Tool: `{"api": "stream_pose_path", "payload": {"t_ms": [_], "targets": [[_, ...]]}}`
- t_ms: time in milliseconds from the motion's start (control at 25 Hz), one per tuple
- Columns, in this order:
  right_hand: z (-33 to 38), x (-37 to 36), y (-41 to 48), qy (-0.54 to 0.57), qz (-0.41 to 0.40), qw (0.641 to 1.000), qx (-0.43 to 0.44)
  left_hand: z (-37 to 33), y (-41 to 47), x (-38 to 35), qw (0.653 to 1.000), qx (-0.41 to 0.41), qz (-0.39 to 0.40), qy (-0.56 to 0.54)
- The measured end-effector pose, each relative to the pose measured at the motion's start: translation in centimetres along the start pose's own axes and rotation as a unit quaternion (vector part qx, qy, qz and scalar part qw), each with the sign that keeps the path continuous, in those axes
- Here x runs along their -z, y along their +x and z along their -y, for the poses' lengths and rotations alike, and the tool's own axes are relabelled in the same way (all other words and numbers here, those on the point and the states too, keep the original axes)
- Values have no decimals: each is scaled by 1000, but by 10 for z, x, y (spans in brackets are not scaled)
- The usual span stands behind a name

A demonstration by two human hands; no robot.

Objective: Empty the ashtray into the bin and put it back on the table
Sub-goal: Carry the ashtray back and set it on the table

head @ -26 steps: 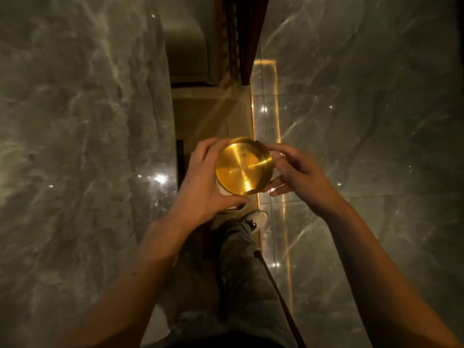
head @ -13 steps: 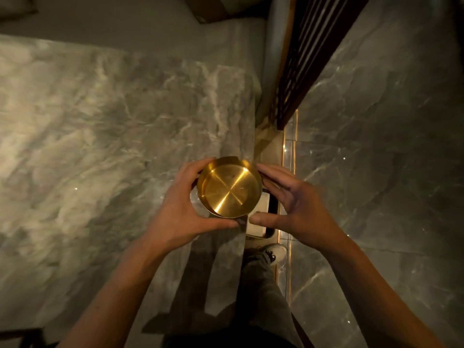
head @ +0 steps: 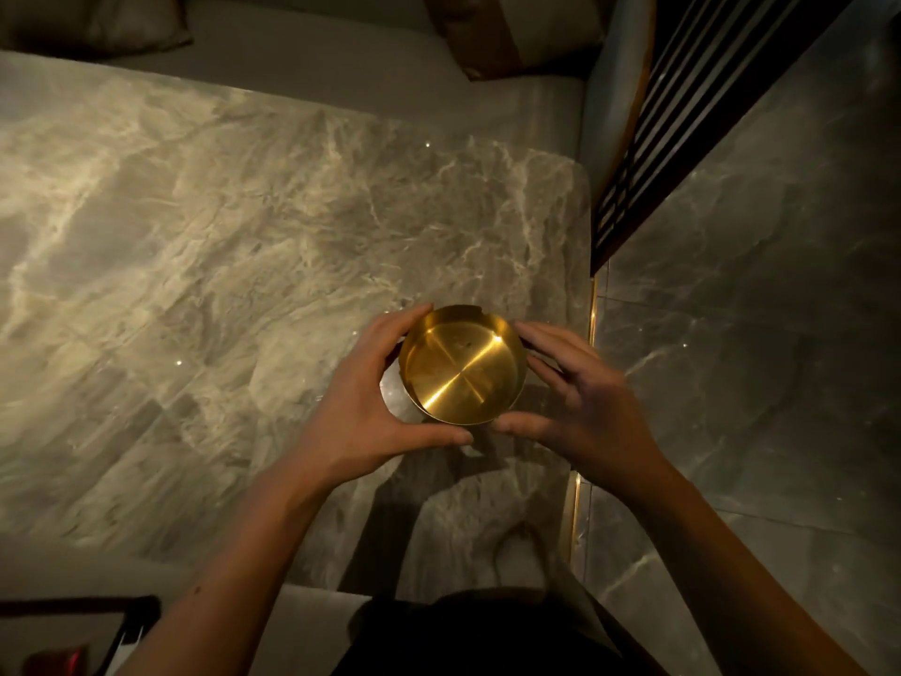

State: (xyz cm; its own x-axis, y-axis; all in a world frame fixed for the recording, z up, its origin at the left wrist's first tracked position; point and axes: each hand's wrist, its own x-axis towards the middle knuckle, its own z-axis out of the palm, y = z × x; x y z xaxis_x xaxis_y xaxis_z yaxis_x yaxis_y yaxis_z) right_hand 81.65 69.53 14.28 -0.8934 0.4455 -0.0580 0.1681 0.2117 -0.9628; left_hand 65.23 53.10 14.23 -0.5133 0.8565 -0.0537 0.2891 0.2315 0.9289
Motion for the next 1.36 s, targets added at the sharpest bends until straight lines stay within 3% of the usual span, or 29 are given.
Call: {"api": "stream_pose_path", "payload": {"t_ms": [640, 1120, 1360], "targets": [[48, -61, -7, -28, 35, 995, 89, -18, -83, 60, 997, -16, -78, 25], [108, -237, 89, -59, -6, 997, 53, 73, -76, 257, 999, -17, -39, -15], [135, -285, 146, -48, 31, 996, 69, 87, -75, 324, 997, 0, -73, -9]]}}
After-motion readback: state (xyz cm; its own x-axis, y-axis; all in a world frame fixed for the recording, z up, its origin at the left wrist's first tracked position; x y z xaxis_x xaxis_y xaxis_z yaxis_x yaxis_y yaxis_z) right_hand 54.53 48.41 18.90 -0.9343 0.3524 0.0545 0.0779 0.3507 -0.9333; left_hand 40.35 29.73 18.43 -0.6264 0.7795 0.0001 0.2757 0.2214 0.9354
